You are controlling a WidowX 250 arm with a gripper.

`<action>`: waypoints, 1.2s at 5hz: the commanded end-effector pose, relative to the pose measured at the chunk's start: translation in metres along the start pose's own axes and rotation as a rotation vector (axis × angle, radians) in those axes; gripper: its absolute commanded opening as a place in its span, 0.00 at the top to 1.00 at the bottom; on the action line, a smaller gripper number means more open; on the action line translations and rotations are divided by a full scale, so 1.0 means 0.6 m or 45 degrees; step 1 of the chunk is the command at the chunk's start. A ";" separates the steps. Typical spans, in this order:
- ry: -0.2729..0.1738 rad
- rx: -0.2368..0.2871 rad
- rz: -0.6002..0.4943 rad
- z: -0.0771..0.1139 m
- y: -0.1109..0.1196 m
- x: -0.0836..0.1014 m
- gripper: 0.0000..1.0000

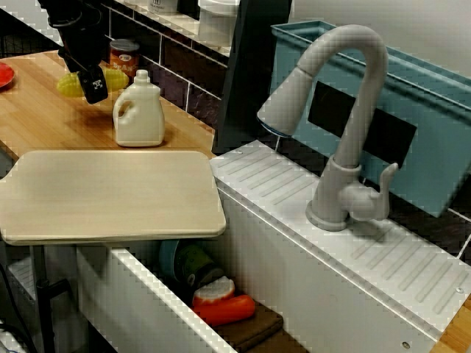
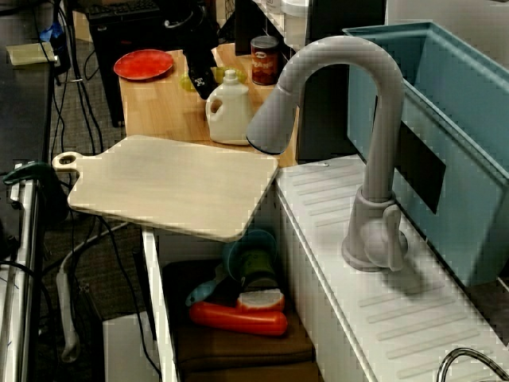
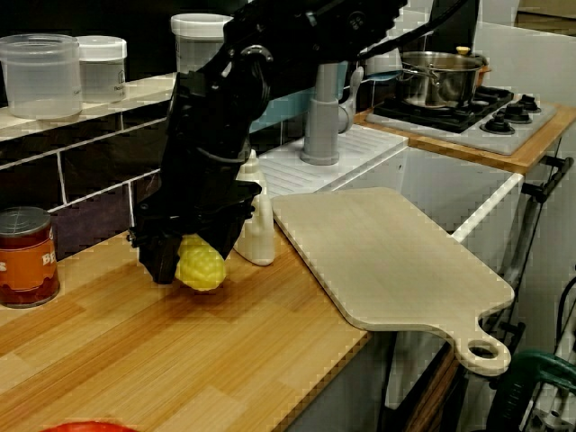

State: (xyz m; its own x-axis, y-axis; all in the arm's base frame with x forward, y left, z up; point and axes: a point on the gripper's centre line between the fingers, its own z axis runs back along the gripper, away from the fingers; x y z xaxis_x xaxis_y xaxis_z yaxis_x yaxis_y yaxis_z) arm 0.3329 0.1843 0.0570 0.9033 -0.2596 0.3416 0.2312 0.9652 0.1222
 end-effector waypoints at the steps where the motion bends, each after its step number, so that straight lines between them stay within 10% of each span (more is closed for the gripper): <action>1: -0.034 0.049 -0.021 0.019 0.018 0.009 1.00; 2: -0.022 0.059 -0.023 0.011 0.017 0.007 0.99; 4: -0.008 0.050 -0.034 0.007 0.007 0.001 0.14; 6: -0.007 0.040 -0.039 0.007 0.002 -0.003 0.00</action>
State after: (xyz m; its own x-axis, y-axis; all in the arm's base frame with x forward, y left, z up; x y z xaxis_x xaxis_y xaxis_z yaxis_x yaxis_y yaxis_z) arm 0.3313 0.1799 0.0446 0.9085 -0.2762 0.3135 0.2489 0.9604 0.1250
